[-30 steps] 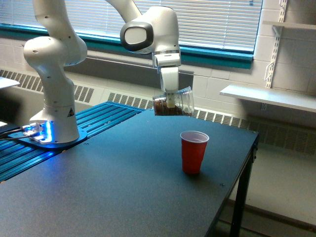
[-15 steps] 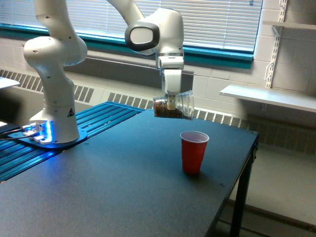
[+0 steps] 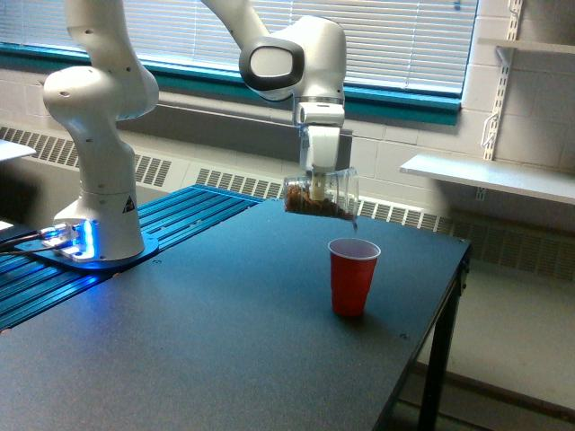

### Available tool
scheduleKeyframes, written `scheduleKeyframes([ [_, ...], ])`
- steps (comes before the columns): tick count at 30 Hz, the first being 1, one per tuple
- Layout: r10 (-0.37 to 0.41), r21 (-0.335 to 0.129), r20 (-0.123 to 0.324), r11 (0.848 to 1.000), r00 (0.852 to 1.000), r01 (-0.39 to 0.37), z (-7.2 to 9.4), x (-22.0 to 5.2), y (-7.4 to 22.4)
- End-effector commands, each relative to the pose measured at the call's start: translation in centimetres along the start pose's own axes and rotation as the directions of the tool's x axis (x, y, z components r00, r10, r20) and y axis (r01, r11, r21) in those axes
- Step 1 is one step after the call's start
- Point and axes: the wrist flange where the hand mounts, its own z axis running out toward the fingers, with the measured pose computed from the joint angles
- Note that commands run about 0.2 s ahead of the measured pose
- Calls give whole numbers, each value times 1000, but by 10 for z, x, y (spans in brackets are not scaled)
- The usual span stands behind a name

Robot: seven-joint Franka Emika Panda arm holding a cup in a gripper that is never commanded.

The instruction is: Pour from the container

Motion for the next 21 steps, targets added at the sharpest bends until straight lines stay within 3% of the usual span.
scheduleKeyframes([
  [1,-10,-26,8,1000,1000,10,-1,1,-8],
  [21,-40,-72,41,997,998,43,3,-1,-12],
])
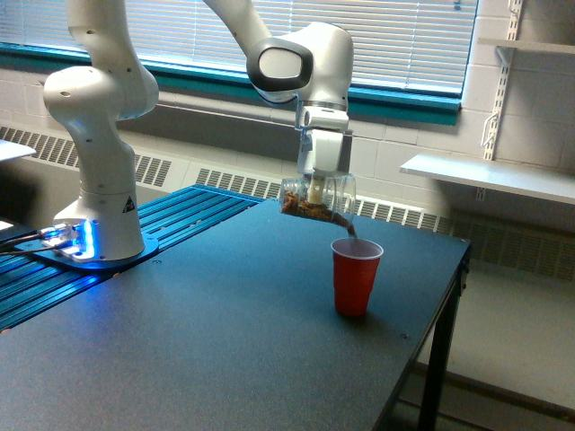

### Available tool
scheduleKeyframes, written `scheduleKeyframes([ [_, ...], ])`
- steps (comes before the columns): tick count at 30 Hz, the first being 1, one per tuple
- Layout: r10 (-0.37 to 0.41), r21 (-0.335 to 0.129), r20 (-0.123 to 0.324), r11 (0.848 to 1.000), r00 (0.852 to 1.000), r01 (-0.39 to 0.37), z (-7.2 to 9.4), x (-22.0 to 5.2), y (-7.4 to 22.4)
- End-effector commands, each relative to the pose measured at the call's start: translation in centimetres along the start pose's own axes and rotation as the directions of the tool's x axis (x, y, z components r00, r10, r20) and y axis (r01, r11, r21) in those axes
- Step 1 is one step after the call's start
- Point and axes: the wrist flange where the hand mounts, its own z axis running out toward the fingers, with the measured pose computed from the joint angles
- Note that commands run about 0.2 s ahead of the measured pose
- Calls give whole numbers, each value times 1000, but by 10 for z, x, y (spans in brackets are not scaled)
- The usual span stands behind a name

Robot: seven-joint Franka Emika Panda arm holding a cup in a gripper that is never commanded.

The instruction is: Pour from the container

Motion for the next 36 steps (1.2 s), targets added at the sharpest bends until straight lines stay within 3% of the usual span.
scheduleKeyframes([
  [1,-3,-15,-3,1000,1000,3,-4,3,-4],
  [25,-69,-73,60,995,996,73,-9,19,-15],
  [36,-112,-100,109,987,988,123,-10,26,-22],
])
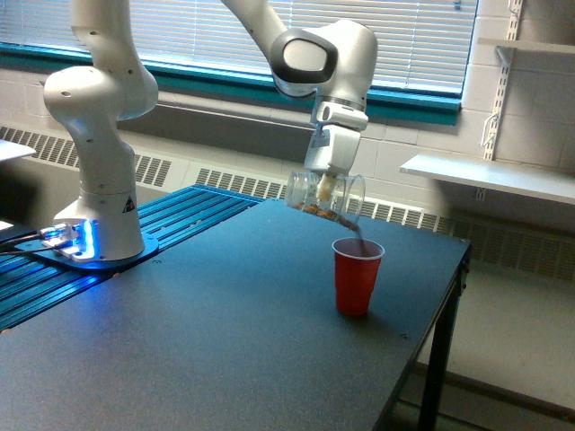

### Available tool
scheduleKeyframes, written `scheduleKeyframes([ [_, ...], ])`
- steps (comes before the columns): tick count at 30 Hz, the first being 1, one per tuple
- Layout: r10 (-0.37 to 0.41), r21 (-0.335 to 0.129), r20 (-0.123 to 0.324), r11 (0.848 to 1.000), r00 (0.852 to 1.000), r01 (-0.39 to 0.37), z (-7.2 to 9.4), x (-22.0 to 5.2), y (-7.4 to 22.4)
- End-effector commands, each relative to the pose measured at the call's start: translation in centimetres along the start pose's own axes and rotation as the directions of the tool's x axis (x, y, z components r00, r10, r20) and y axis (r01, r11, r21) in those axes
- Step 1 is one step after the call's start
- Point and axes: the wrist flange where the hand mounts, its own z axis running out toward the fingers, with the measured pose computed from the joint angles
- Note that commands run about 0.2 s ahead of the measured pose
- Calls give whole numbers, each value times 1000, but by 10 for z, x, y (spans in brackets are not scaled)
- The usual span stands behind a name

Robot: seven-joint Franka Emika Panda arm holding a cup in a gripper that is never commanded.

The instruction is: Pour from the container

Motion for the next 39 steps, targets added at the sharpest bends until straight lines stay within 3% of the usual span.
scheduleKeyframes([
  [1,-62,-19,15,998,998,63,-3,4,-9],
  [16,-127,-75,81,988,989,133,-9,15,-15],
  [26,-107,-39,87,993,990,111,-6,16,-10],
  [39,-58,30,47,998,997,57,-11,11,8],
])
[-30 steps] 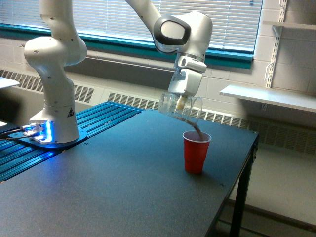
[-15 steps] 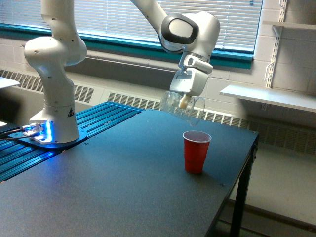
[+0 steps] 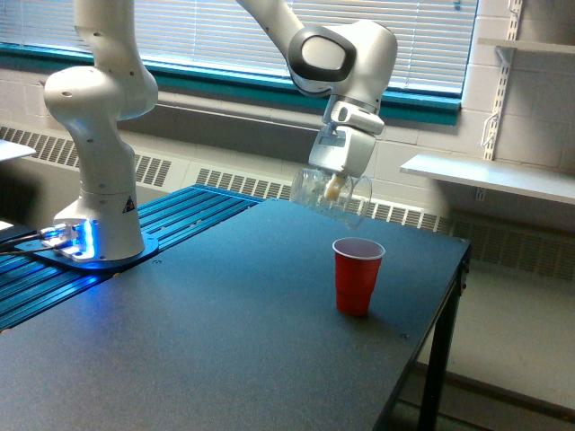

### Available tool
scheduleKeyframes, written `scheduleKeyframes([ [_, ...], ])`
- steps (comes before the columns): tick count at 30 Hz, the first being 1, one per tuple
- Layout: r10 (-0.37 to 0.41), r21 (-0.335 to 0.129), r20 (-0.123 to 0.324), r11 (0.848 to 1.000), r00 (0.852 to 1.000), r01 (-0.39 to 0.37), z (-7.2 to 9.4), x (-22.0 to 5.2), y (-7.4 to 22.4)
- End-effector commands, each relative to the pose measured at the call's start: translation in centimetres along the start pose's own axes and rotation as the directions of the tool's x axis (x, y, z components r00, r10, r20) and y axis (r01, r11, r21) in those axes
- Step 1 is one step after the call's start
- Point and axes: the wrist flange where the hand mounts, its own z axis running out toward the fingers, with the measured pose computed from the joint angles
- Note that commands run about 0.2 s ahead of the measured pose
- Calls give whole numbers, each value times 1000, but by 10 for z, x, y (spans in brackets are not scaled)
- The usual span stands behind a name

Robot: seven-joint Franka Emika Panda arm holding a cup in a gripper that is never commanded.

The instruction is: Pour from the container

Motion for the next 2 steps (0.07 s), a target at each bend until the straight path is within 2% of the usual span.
scheduleKeyframes([
  [1,13,25,-27,1000,1000,-12,-6,-3,14],
  [2,13,25,-27,1000,1000,-12,-7,-4,14],
])
